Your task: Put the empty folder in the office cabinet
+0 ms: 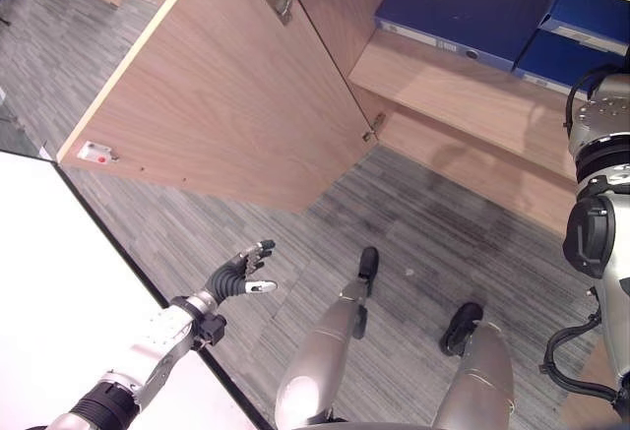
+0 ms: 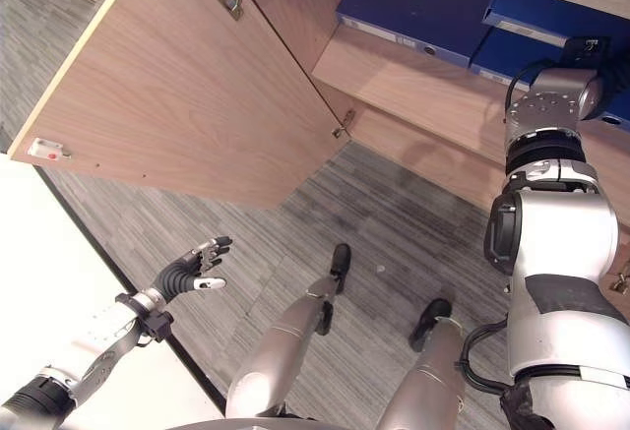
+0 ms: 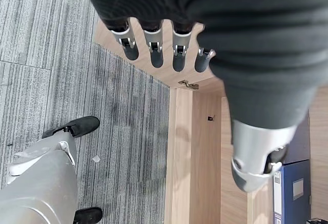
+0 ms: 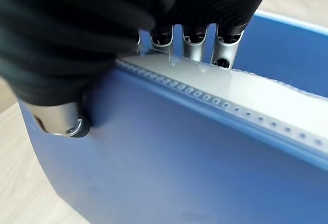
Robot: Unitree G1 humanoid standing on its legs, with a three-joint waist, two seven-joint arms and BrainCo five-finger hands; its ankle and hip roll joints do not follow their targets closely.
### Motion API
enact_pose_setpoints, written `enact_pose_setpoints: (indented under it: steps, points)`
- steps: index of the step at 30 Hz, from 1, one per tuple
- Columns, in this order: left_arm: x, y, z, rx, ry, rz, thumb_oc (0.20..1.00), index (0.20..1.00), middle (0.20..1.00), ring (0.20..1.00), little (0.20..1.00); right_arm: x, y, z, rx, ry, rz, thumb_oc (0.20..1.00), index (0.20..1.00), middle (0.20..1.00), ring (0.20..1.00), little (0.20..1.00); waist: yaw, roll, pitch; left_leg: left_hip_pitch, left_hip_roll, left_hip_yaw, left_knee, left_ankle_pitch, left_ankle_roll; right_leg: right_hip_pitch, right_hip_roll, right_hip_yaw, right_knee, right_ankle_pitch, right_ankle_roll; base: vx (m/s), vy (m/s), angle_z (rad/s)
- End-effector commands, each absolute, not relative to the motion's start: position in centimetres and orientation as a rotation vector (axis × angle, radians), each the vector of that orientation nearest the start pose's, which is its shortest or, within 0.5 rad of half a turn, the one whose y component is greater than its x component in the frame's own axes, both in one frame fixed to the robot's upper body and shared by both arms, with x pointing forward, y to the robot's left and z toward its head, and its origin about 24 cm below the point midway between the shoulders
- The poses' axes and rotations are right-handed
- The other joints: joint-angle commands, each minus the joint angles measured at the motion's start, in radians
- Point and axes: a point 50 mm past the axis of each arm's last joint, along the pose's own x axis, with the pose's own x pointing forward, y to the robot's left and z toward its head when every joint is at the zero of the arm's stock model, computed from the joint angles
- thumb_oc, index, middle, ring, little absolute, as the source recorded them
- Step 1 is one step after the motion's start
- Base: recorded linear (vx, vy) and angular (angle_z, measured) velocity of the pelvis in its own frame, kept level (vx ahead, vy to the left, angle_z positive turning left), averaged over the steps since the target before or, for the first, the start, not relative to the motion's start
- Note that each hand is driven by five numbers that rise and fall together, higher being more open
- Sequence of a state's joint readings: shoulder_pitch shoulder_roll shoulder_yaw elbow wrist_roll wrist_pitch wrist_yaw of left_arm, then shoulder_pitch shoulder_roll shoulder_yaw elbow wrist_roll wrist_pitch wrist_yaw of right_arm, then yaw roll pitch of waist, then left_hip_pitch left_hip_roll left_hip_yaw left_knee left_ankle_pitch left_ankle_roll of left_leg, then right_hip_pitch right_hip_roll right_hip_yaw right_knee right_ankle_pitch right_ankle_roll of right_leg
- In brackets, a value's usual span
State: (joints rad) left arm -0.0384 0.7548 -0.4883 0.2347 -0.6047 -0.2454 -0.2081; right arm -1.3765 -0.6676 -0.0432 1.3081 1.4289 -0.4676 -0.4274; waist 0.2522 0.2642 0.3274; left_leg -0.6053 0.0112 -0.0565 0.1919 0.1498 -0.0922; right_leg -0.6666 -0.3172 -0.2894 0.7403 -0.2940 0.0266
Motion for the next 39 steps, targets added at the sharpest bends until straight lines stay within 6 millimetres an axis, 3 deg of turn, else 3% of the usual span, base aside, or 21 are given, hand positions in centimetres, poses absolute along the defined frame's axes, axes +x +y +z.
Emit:
enact_pose_setpoints:
  steps: [1, 20, 30, 39]
  points:
    - [24.5, 22.7, 3.0, 0.145, 0.139, -0.42, 1.0, 1.0, 1.0, 1.0, 1.0, 36.2, -34.2, 32.4, 0.971, -0.688, -0.718, 0.2, 0.2, 0.2, 0.2, 0.2, 0.019, -0.01, 0.037, 0.053, 0.033, -0.022, 0.091, -0.225, -0.014, 0.094, 0.027, 0.018, -0.097, -0.015, 0.105, 0.0, 0.0, 0.0]
    - [24.7, 23.4, 4.8, 0.127, 0.078, -0.399, 1.0, 1.0, 1.0, 1.0, 1.0, 36.2, -34.7, 31.2, 0.913, -0.651, -0.74, 0.2, 0.2, 0.2, 0.2, 0.2, 0.019, -0.025, 0.052, 0.026, 0.025, -0.028, 0.083, -0.22, -0.01, 0.07, 0.026, 0.013, -0.096, -0.006, 0.107, 0.0, 0.0, 0.0]
    - [24.5, 22.8, 4.1, 0.123, 0.102, -0.418, 1.0, 1.0, 1.0, 1.0, 1.0, 35.8, -35.2, 31.4, 1.104, -0.707, -0.745, 0.2, 0.2, 0.2, 0.2, 0.2, 0.021, -0.011, 0.047, 0.039, 0.017, -0.025, 0.066, -0.218, -0.008, 0.08, 0.021, 0.016, -0.105, -0.001, 0.111, 0.0, 0.0, 0.0]
    - [24.4, 22.2, 3.7, 0.14, 0.115, -0.453, 1.0, 1.0, 1.0, 1.0, 1.0, 34.8, -35.7, 33.1, 1.244, -0.809, -0.756, 0.2, 0.2, 0.2, 0.2, 0.2, 0.029, 0.006, 0.029, 0.057, 0.008, -0.031, 0.048, -0.219, -0.009, 0.093, 0.01, 0.011, -0.106, -0.005, 0.12, 0.01, 0.001, 0.01]
